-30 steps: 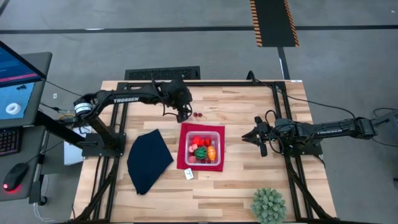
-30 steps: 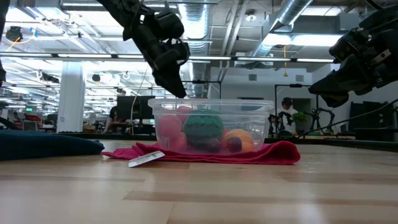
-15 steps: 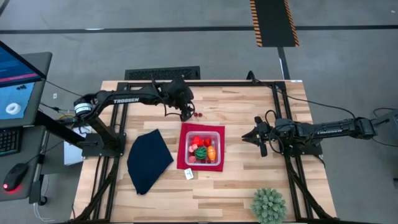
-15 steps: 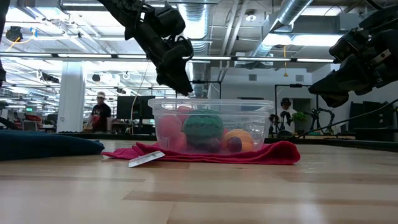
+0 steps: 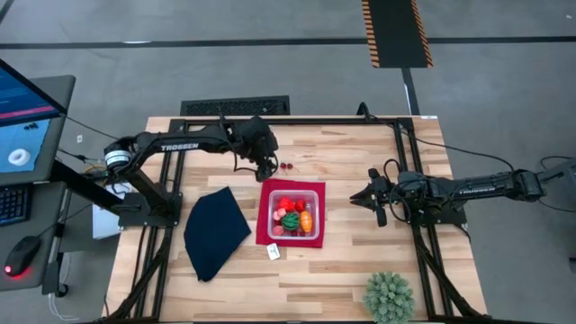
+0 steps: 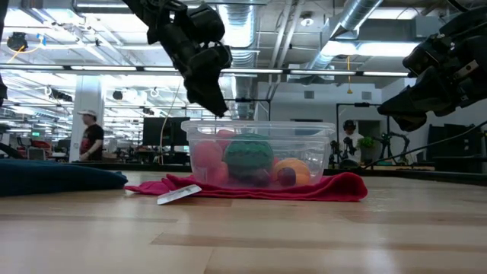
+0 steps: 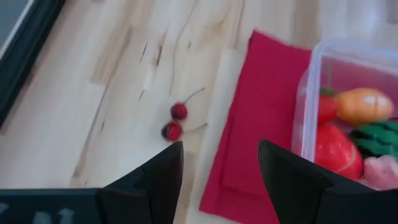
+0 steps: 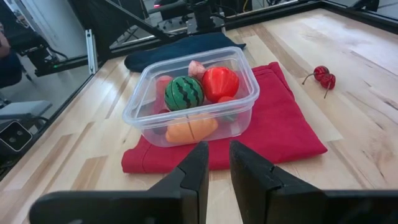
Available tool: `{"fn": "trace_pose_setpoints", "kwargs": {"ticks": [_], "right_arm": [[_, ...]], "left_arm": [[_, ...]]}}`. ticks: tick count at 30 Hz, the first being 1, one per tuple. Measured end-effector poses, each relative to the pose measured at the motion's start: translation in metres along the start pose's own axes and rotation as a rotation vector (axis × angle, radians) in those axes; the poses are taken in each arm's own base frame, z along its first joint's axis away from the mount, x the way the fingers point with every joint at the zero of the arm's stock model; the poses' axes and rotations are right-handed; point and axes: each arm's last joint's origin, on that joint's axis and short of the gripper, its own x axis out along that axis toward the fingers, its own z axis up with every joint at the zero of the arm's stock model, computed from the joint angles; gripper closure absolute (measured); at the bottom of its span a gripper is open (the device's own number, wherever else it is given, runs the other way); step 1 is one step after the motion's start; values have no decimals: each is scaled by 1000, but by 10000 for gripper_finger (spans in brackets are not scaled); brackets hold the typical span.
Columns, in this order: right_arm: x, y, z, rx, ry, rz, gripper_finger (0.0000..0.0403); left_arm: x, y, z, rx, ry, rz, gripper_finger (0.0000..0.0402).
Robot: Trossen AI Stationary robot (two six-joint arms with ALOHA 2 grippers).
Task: Pick and placing Produce into tupperware
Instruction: Put the cherry in the transparent bin
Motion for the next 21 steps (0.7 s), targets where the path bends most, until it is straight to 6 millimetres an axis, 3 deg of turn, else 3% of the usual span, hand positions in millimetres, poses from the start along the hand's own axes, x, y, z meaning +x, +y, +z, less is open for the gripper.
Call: {"fn": "trace_pose_setpoints", "kwargs": {"ticks": [13,21], "right_arm": [[0,0,0,0,0,0,315],[0,0,0,0,0,0,315]], "left_arm": [[-3,23,-4,-71,-12,-133,203],[-3,24,0,-41,-66,-175,203]]}}
